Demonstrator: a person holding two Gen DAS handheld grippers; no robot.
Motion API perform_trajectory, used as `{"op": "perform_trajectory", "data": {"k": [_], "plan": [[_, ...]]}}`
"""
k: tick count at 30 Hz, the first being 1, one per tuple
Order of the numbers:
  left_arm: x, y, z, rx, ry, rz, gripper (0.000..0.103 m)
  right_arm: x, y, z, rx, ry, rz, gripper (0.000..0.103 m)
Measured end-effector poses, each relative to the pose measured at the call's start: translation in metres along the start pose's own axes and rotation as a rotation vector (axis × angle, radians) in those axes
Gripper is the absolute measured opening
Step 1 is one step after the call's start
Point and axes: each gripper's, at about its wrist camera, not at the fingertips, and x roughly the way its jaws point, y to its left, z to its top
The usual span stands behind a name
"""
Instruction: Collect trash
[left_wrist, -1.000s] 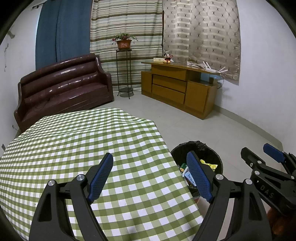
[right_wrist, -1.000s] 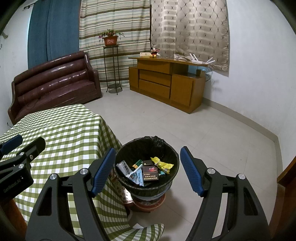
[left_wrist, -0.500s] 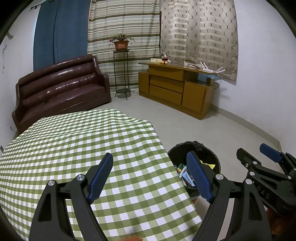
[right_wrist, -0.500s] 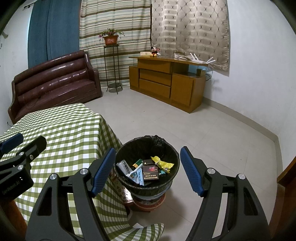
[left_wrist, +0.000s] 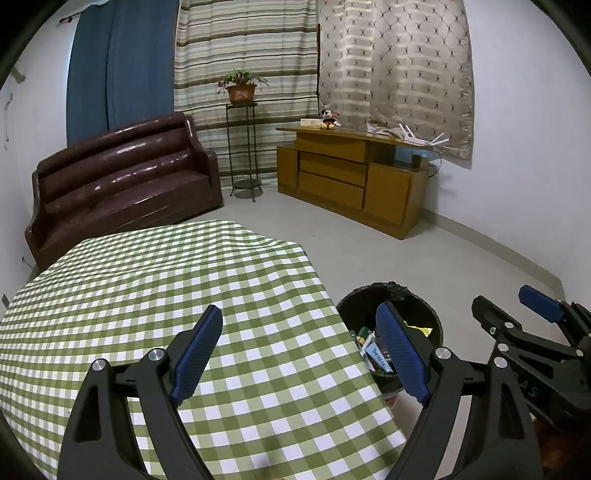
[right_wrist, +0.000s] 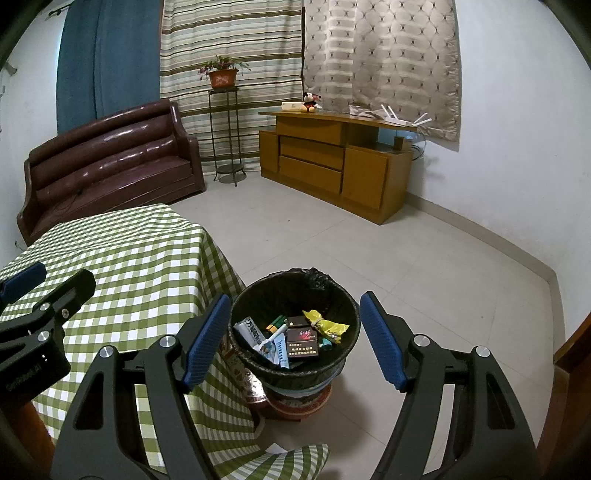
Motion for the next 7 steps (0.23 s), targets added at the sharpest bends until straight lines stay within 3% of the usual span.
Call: {"op": "perform_trajectory", "data": {"k": [7], "plan": [[0.0059,0.0074,-0.0007,-0.013,0.04,0.005,0.083,0.0012,0.0029,-0.0025,-0.006,0.006,0.0,0.071]]}}
